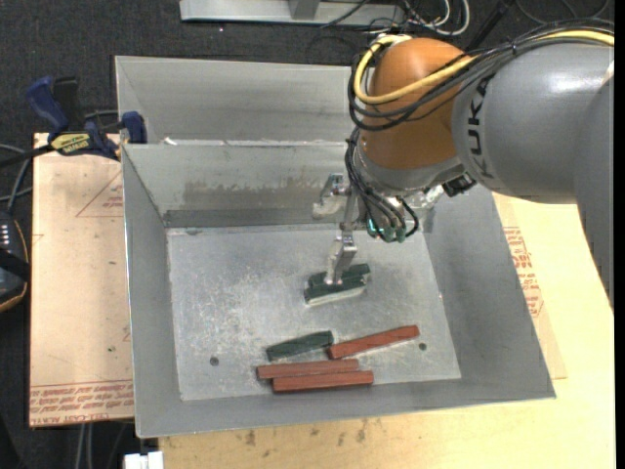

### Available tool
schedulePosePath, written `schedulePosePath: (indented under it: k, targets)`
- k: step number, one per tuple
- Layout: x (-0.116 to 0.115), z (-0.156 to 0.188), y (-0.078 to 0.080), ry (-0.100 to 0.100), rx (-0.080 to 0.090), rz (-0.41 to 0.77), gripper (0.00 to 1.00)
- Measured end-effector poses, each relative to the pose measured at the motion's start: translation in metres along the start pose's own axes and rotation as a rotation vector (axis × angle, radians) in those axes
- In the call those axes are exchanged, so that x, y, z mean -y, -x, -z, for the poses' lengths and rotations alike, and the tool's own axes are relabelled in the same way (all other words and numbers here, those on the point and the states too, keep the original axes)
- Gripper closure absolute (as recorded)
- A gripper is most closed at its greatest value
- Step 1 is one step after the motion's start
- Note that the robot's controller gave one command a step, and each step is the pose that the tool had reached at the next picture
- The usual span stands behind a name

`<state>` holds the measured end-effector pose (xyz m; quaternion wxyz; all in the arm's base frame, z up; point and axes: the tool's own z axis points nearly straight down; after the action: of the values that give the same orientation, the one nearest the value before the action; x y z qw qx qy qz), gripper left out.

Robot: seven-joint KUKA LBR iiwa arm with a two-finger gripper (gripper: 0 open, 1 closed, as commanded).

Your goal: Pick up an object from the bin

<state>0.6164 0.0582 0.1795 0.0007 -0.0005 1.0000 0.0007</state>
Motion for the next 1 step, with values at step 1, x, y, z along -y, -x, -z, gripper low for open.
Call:
schedulePosePath:
  k: [1]
  targets:
    - [0.0003, -0.0005, -0.0001, 0.0, 0.0, 0.0, 0.0]
